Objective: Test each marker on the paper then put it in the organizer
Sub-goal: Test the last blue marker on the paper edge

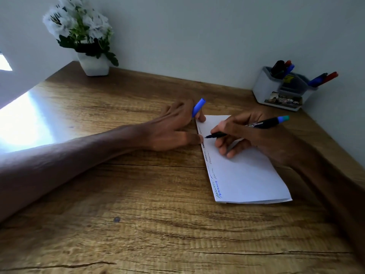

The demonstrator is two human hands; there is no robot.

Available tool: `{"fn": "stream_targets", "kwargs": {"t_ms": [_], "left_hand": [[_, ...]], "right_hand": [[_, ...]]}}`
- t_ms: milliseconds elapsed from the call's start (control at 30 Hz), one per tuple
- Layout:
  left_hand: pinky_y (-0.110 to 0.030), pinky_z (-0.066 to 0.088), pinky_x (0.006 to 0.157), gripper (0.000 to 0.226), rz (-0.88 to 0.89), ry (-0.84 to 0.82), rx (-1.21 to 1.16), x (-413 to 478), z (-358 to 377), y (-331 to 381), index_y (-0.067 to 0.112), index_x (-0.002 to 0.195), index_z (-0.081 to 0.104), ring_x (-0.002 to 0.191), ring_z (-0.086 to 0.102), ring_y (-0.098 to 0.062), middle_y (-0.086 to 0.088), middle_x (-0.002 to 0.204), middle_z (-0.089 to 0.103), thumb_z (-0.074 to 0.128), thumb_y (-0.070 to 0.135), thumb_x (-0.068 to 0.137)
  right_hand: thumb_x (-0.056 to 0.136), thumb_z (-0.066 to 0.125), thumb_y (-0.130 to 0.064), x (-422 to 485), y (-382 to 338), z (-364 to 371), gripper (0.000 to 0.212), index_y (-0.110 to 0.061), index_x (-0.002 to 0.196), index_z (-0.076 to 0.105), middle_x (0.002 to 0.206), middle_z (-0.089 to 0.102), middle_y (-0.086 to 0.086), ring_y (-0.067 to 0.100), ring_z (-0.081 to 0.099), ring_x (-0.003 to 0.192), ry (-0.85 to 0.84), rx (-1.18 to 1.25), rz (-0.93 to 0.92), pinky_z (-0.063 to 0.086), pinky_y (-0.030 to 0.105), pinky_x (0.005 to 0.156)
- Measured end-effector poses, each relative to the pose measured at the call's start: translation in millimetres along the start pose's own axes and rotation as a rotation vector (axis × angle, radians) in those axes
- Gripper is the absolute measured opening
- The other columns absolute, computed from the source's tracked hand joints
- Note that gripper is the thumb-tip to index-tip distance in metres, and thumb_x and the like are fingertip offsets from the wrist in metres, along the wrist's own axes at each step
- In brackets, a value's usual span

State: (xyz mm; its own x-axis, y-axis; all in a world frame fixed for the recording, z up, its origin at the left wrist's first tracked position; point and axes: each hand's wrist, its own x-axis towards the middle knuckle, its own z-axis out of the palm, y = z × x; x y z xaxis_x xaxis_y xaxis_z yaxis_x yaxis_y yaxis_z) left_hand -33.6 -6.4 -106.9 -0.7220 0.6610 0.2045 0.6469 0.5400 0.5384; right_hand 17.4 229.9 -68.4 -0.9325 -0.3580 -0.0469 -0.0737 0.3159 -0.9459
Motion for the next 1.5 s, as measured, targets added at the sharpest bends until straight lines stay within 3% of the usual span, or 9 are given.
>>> {"fn": "stream_targets", "kwargs": {"t_ms": [100,233,467,867,1067,1167,1300,1500], "left_hand": [[-0.028,0.017,0.107,0.041,-0.007,-0.024,0.003,1,-1,0,0.03,0.124,0.044,0.124,0.025,0.006,0.022,0.126,0.043,0.056,0.047,0.088],[-0.029,0.016,0.109,0.041,-0.036,-0.032,-0.03,2,-1,0,0.03,0.128,0.045,0.127,0.025,0.003,0.031,0.118,0.04,0.058,0.043,0.092],[-0.026,0.015,0.105,0.045,-0.022,-0.034,0.008,1,-1,2,0.024,0.132,0.045,0.12,0.024,0.007,0.025,0.121,0.04,0.059,0.043,0.094],[-0.024,0.013,0.102,0.041,-0.045,-0.046,0.014,2,-2,5,0.026,0.134,0.046,0.107,0.019,0.013,0.042,0.11,0.028,0.062,0.033,0.097],[-0.028,0.016,0.106,0.04,-0.033,-0.035,0.012,1,-2,4,0.026,0.133,0.046,0.114,0.02,0.012,0.022,0.124,0.038,0.063,0.035,0.097],[-0.026,0.014,0.104,0.041,-0.028,-0.035,0.02,2,-2,4,0.025,0.134,0.046,0.113,0.019,0.013,0.021,0.127,0.038,0.063,0.033,0.097],[-0.026,0.015,0.104,0.04,-0.021,-0.029,0.032,2,-1,3,0.024,0.133,0.046,0.118,0.02,0.008,0.021,0.128,0.038,0.064,0.033,0.097],[-0.028,0.015,0.105,0.053,-0.031,-0.046,0.047,2,-1,3,0.027,0.131,0.046,0.125,0.023,0.003,0.021,0.128,0.039,0.053,0.05,0.084]], "right_hand": [[0.078,0.077,-0.012,0,4,4,0.024,-0.001,0.1,0.078,0.088,0.076,0.021,0.029,0.075,0.073,-0.018,-0.046,-0.029,0.064,0.032,0.063],[0.086,0.067,0.009,4,10,6,0.008,0.008,0.091,0.073,0.072,0.068,0.019,0.026,0.061,0.056,0.021,-0.01,-0.106,0.057,0.032,0.048],[0.084,0.064,0.018,8,15,13,0.013,0.008,0.082,0.071,0.061,0.063,0.017,0.021,0.05,0.046,0.046,-0.094,-0.206,0.046,0.026,0.038],[0.077,0.069,-0.002,8,17,13,0.006,-0.004,0.079,0.075,0.058,0.066,0.008,0.015,0.051,0.04,0.036,-0.183,-0.222,0.044,0.024,0.037],[0.083,0.072,0.007,8,16,13,0.011,-0.003,0.081,0.075,0.059,0.066,0.007,0.015,0.052,0.041,0.046,-0.205,-0.229,0.044,0.023,0.038],[0.084,0.07,0.01,9,17,12,0.012,-0.001,0.082,0.075,0.059,0.066,0.009,0.016,0.052,0.042,0.065,-0.203,-0.225,0.044,0.024,0.038],[0.079,0.071,0.0,9,17,13,0.005,-0.002,0.081,0.076,0.06,0.066,0.011,0.019,0.051,0.042,0.063,-0.172,-0.226,0.044,0.024,0.039],[0.083,0.07,0.009,10,18,13,0.015,-0.004,0.08,0.076,0.059,0.066,0.011,0.018,0.051,0.043,0.075,-0.156,-0.225,0.044,0.025,0.038]]}}
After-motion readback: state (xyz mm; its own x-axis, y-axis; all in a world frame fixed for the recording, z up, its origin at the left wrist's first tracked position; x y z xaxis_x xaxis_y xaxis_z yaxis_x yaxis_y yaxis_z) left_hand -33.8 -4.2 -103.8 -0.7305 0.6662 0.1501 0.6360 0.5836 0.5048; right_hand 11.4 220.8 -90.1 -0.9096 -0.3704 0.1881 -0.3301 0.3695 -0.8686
